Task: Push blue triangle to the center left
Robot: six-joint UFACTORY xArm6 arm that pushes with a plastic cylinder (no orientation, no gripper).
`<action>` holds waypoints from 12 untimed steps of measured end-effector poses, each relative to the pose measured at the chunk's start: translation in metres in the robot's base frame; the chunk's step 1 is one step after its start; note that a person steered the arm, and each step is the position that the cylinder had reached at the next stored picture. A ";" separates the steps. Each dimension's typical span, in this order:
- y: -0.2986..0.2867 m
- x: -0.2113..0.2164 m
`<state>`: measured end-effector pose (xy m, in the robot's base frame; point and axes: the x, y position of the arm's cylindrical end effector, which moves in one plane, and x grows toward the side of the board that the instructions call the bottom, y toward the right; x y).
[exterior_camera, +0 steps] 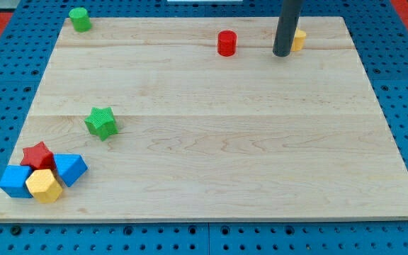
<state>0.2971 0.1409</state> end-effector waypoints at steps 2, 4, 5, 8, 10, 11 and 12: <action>0.000 0.077; 0.000 0.169; -0.003 0.214; -0.115 0.280; -0.177 0.274; -0.196 0.280; -0.201 0.280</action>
<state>0.5771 -0.0604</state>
